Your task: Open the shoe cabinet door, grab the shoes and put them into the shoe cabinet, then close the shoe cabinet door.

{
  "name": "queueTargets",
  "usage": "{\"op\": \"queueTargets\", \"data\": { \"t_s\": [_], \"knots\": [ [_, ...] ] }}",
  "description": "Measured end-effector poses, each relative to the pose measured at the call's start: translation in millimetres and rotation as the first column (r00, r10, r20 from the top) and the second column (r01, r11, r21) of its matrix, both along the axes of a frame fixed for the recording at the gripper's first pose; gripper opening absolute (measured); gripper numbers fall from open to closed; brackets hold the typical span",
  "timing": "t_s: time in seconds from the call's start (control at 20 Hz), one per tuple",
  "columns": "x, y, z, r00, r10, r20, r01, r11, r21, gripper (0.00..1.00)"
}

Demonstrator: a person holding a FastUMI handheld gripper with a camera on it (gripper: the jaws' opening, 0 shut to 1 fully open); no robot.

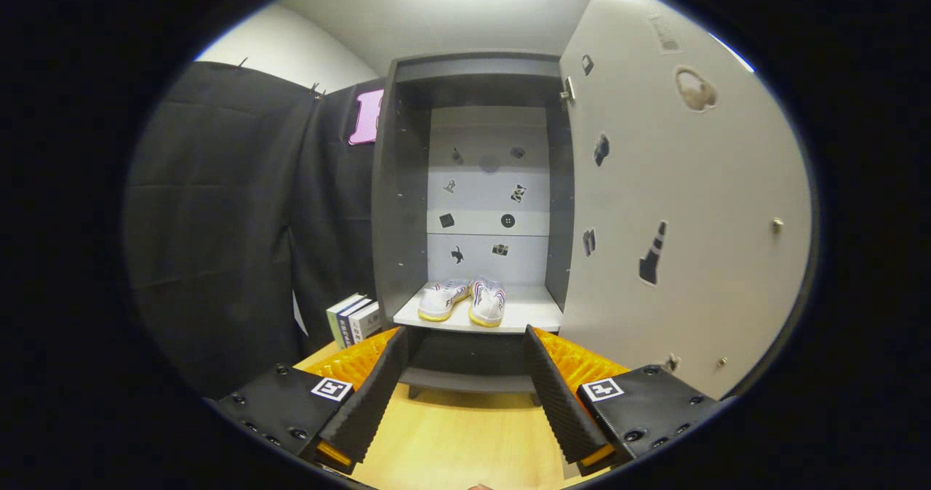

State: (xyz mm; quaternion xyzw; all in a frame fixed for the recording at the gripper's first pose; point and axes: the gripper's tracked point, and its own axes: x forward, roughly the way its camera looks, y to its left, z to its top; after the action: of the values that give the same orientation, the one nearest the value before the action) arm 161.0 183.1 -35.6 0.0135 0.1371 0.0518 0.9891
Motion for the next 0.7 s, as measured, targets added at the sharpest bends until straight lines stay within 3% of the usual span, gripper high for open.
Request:
{"op": "queueTargets", "data": {
  "t_s": [0.4,0.7],
  "knots": [
    [-85,-35,22,0.999,0.046,-0.003,-0.046,0.997,-0.054,0.99],
    [-118,-120,41,0.998,-0.062,0.01,0.062,0.997,-0.04,0.99]
  ]
}}
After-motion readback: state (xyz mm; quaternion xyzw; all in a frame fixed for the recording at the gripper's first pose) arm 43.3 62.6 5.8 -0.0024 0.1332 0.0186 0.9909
